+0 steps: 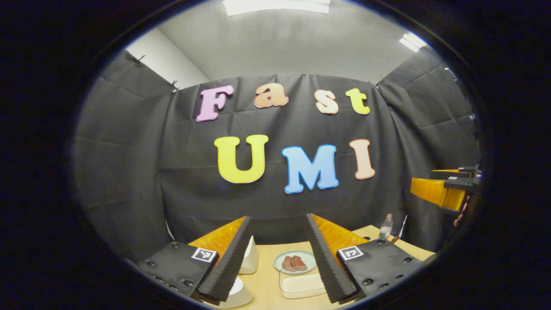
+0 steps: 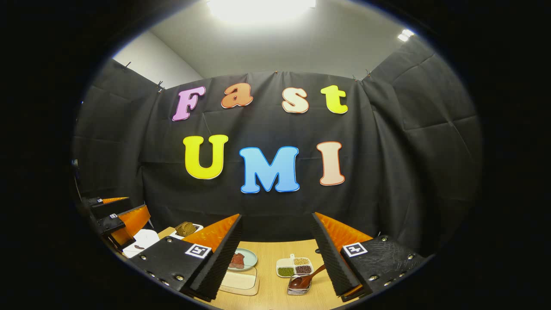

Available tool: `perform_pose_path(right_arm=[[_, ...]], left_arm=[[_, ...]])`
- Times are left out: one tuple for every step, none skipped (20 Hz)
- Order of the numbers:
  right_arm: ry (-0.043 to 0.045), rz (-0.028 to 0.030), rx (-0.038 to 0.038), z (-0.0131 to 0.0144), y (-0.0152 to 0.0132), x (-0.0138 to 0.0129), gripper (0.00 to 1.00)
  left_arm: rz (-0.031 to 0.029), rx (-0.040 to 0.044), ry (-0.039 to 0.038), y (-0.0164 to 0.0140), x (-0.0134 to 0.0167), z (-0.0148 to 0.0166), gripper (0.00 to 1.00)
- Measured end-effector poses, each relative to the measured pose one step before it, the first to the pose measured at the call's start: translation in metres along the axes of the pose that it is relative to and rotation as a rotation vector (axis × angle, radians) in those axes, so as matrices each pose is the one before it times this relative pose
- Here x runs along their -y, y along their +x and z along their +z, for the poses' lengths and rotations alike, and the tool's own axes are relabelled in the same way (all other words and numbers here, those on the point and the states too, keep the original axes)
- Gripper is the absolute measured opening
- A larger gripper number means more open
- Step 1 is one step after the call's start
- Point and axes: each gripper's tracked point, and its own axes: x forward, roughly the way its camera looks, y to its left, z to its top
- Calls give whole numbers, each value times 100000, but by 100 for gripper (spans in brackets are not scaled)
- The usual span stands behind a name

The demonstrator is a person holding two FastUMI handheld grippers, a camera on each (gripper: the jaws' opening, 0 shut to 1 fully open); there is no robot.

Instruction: Close the left gripper, press the button to open the rice cooker; take a wooden spoon from the chopstick holder with the right hand, scoop a spoonful of rice and pour it into the rice cooker, then put the wooden spoon back into the chopstick holder.

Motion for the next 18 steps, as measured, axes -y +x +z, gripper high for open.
perform_pose_path(right_arm=[[17,206,-1059,-279,151,-15,95],[161,305,-411,-163,96,-18,95],[-66,304,-276,-169,217,-33,95],[-258,215,-168,-191,92,-29,95],[-312,258,-256,-179,225,-29,95],[-306,336,-565,-396,233,-112,95],[-196,422,-817,-368,226,-88,95],[-58,380,-960,-367,215,-106,95],[36,487,-862,-322,246,-121,95],[-51,241,-757,-231,248,18,95],[-60,127,-667,-298,276,7,95],[-61,124,-819,-399,182,25,95],[-34,234,-760,-312,232,-36,95],[-130,143,-652,-348,255,-87,95],[-269,188,-698,-253,200,-37,95],[-470,145,-807,-440,269,15,95],[-547,-30,-857,-244,210,2,95],[-220,98,-567,-292,74,-79,95]], left_arm=[[-55,-1753,-82,329,-476,-786,80],[236,-1497,273,215,-444,-701,75],[53,-1231,383,213,-550,-518,64],[-439,-1706,100,240,-313,-697,53],[62,-2336,-216,279,-496,-905,36],[1171,-2655,-590,348,-837,-1059,30],[1468,-3131,-1765,193,-975,-950,20],[437,-2646,-2564,686,-709,-1020,14],[-94,-3236,-2788,-15,-710,-862,8],[1084,-3043,-1372,427,-1106,-1130,11],[1562,-2951,-443,263,-1483,-1059,8],[1388,-2398,-178,298,-1275,-815,8],[1065,-2150,-54,503,-1078,-780,8],[778,-2548,355,428,-1045,-757,10],[785,-2661,369,254,-1021,-1003,9],[659,-2282,477,311,-887,-674,11],[732,-1935,191,282,-918,-652,9],[335,-2549,-1288,384,-649,-747,9]])
